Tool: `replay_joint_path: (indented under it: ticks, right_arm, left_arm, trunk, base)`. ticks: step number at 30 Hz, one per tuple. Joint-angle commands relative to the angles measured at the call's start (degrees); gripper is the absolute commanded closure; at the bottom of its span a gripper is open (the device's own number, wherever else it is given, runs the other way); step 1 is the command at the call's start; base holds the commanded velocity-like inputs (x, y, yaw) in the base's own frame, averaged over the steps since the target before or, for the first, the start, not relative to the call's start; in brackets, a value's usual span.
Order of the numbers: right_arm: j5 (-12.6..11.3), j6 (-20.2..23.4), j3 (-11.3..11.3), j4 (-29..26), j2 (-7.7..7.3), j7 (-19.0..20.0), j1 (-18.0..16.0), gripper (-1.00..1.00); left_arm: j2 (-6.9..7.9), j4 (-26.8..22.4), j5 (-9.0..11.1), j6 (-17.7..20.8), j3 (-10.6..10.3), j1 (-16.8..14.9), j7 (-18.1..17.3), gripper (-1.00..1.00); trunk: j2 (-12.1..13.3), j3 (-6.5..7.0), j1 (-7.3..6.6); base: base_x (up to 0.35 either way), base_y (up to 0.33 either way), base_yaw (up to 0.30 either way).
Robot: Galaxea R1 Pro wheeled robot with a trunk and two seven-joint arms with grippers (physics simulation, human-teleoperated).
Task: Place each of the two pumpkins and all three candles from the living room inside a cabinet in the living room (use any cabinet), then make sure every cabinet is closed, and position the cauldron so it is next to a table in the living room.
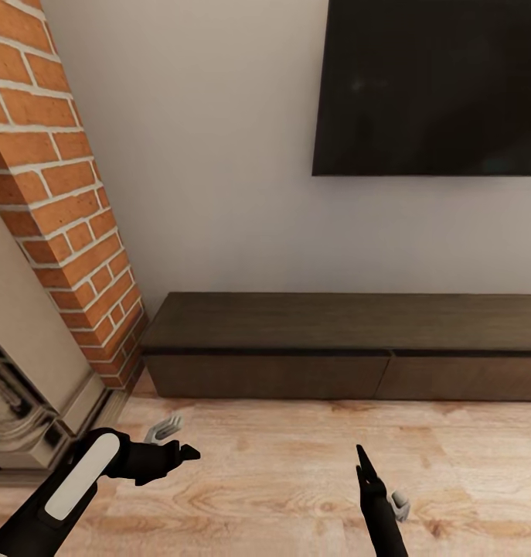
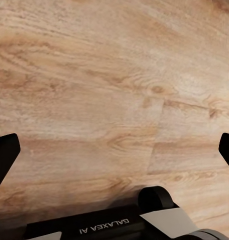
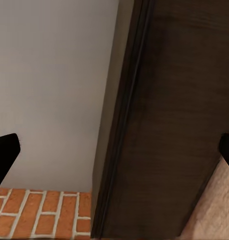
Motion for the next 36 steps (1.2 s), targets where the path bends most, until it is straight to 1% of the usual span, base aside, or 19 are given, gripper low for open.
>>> replay_joint_path:
  ticks: [1,36]
  right_arm:
    - [-0.49,-0.27,0.48,-0.03,-0.06,0.43,-0.04,-1.00]
    - [-0.58,-0.16,0.38,0.10,-0.08,0.86,-0.04,-1.00]
  left_arm:
    - [0.06,-0.06,0.63,0.01,-0.12,-0.04,0.58,-1.00]
    - [0.05,-0.06,0.59,0.01,-0.12,-0.04,0.55,-1.00]
  trunk:
    - [-0.44,-0.23,0.22]
    - [-14.48,-6.52,7.90]
  base:
    - [0.000,0.000,0.000]
    - [0.000,0.000,0.000]
